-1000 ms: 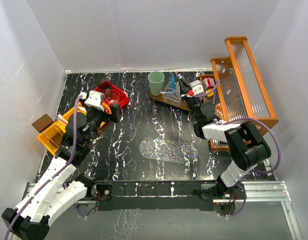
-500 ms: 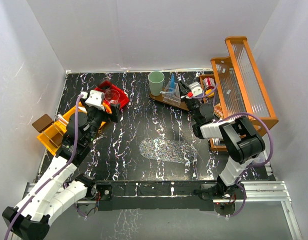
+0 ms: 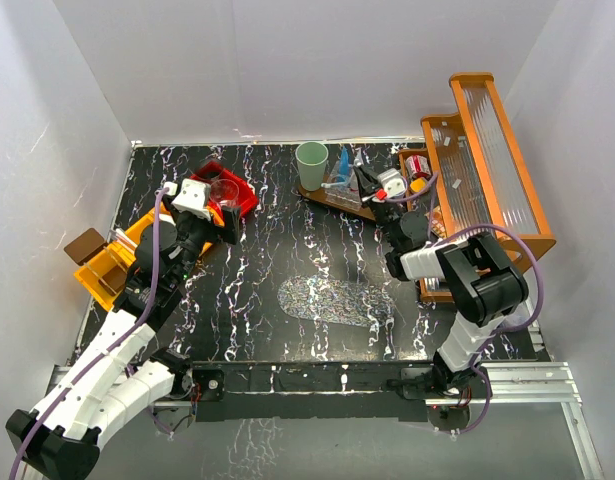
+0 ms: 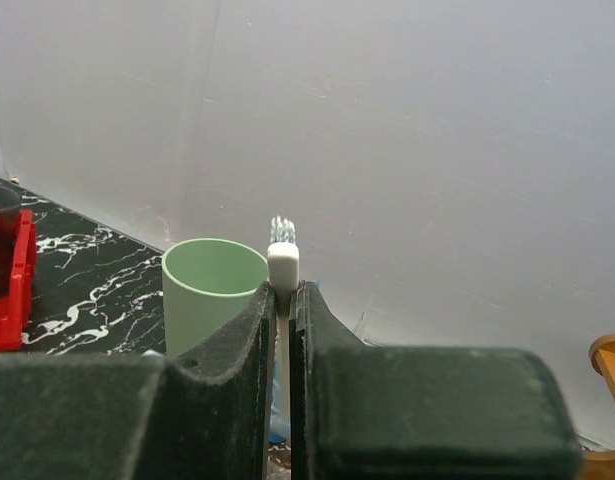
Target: Prepare toiletry sets of a toothbrush and toothpaste on the tray
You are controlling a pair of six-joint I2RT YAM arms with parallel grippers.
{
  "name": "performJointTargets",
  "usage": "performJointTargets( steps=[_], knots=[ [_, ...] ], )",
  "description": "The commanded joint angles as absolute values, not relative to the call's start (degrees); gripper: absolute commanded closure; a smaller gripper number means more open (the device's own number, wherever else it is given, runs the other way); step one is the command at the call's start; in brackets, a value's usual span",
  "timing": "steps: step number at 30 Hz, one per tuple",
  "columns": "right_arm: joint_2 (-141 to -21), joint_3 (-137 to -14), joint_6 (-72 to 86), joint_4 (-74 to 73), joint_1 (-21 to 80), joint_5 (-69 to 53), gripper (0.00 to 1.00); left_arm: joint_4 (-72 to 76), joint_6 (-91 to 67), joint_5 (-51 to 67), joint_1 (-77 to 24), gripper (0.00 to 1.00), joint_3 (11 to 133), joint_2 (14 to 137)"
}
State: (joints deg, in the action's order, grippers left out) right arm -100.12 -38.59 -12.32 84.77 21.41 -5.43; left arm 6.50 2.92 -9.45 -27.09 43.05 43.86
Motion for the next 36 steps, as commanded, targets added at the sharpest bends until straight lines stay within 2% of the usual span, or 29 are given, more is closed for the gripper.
performJointTargets(
  steps=[1, 8, 36],
  knots=[
    [-96.9, -36.9, -11.6, 90.1, 21.1, -6.5, 1.00, 8.5, 3.0, -9.1, -26.6, 0.13, 42.7, 43.9],
    [-94.8, -37.0, -12.1, 88.4, 21.1, -6.7, 1.00, 8.5, 2.6, -8.6, -26.3, 0.13, 42.8, 43.9],
    [-110.6, -41.8, -11.7, 99.1, 19.6, -5.7, 1.00, 8.8, 2.7, -8.8, -25.6, 0.13, 42.7, 45.6]
  ],
)
